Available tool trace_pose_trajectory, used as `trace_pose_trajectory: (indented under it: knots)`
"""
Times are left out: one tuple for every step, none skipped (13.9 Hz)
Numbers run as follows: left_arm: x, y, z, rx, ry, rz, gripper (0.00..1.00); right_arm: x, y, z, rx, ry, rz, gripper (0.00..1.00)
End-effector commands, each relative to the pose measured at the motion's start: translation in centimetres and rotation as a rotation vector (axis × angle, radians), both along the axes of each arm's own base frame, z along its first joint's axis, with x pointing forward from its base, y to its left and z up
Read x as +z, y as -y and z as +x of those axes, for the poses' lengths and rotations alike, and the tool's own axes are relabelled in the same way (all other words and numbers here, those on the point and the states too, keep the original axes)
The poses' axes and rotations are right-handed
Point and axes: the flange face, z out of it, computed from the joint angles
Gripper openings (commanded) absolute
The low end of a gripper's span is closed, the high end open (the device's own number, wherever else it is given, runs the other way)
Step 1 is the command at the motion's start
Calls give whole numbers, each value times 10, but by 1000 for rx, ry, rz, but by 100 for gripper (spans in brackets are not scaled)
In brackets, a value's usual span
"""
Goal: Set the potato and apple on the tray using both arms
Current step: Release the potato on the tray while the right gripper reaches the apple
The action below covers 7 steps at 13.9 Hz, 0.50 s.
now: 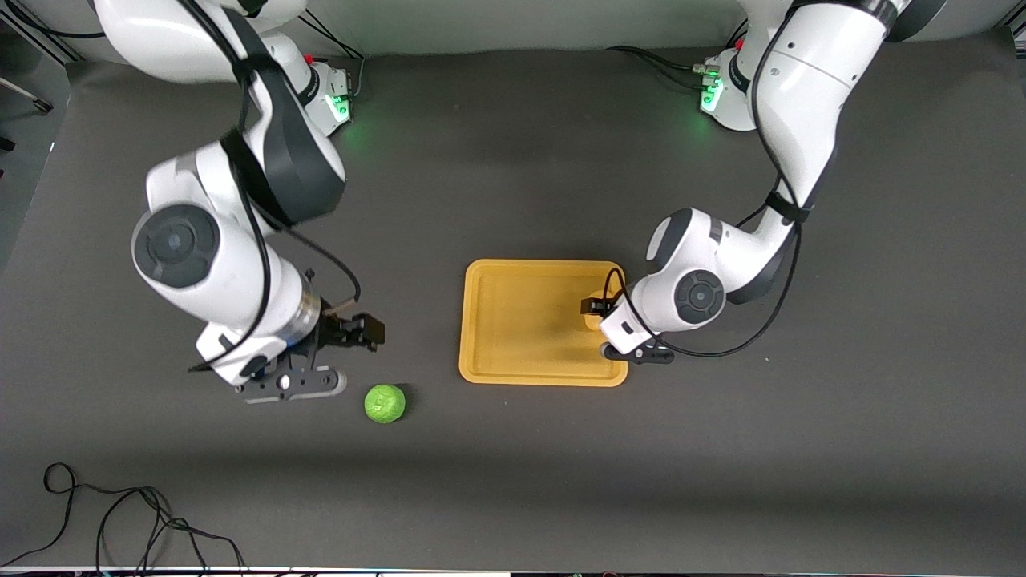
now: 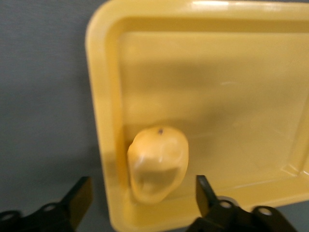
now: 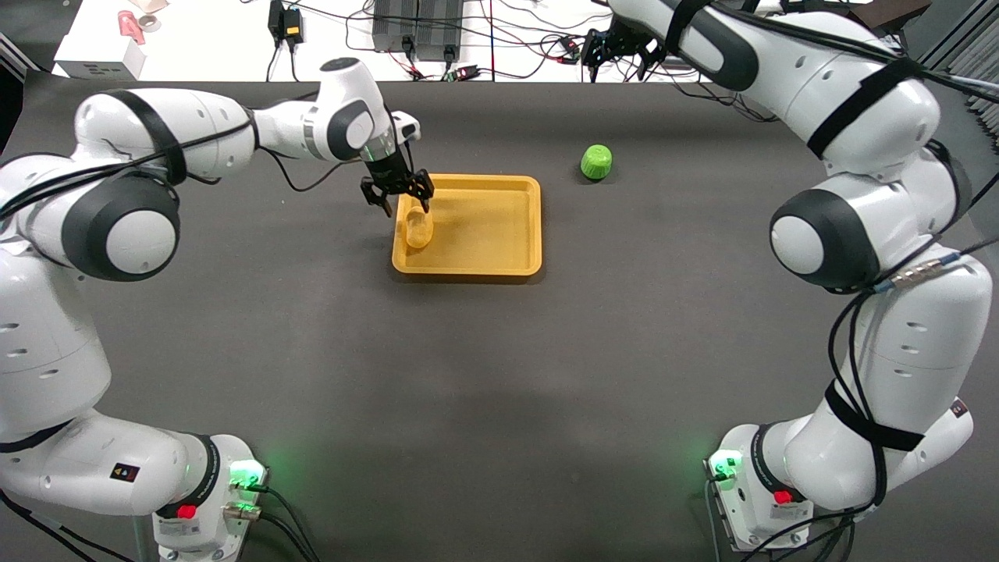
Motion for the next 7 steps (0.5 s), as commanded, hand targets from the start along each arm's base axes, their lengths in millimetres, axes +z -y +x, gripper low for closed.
trace_pose_trajectory:
  knots:
    - [111,-57,20,16,9,15,100,-57,5,26,-27,6,-9,100]
    - [159,-88,31,42,4,20,100,-86,17,30,-47,4,-10,100]
    - [199,-128,42,87,8,22,100,-117,20,30,-49,29,-2,100]
    - [228,-167,49,131,27,28,100,-143,22,27,-55,42,4,100]
    - [249,-190,48,103,87,79,100,-162,23,25,-61,54,15,100]
    - [265,-205,46,35,149,160,100,-182,22,21,-63,61,20,100]
    - [281,-233,46,5,197,204,100,-202,22,17,-62,72,24,100]
